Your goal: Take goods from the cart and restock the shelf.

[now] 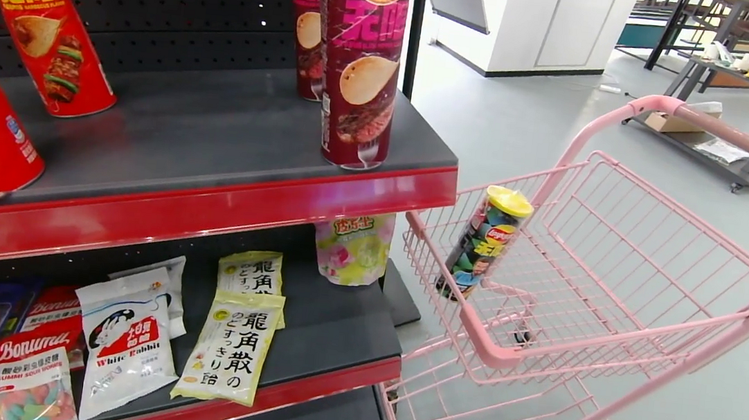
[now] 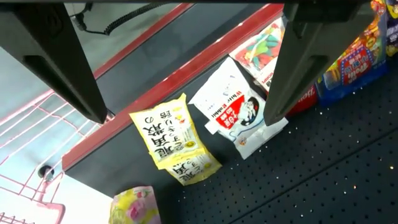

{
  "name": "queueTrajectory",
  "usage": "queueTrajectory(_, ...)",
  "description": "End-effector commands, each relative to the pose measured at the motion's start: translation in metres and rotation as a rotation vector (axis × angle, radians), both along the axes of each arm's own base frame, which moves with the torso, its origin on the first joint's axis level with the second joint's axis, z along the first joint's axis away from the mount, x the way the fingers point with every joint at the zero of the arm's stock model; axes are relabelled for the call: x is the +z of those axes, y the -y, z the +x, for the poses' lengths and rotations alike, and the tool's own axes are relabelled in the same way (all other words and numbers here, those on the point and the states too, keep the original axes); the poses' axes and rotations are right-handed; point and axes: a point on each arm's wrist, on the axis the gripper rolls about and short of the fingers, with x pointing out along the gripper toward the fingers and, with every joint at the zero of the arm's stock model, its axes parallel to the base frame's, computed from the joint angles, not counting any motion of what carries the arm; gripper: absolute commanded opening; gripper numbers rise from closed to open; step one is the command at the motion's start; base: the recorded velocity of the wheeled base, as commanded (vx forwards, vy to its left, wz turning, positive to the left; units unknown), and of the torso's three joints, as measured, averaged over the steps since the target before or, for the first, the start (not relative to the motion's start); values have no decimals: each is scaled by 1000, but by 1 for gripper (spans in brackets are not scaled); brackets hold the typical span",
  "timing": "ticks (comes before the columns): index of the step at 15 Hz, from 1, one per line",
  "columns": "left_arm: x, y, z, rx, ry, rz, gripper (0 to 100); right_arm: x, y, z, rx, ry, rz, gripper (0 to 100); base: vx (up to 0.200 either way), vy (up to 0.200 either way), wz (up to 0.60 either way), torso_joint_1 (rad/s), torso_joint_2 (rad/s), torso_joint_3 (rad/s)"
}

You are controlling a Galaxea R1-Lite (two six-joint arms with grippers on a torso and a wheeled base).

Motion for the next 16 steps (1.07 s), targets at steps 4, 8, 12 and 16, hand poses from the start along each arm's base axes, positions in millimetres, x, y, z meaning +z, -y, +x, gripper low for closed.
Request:
queueTrajectory(4,1,1,2,1,-12,-7,100,11,-10,32,7,-109,36,100,0,0,0,0,0,0)
queueTrajectory(8,1,1,2,-6,-13,-10,100,20,-23,79,16,-86,86,100,0,0,0,0,0,0)
queueTrajectory(12,2,2,1,-60,-23,-52,100,18,-44,153,59,-74,121,100,0,0,0,0,0,0)
queueTrajectory(16,3,2,2,-61,-28,-54,100,7,-60,212,97,-150,147,100,0,0,0,0,0,0)
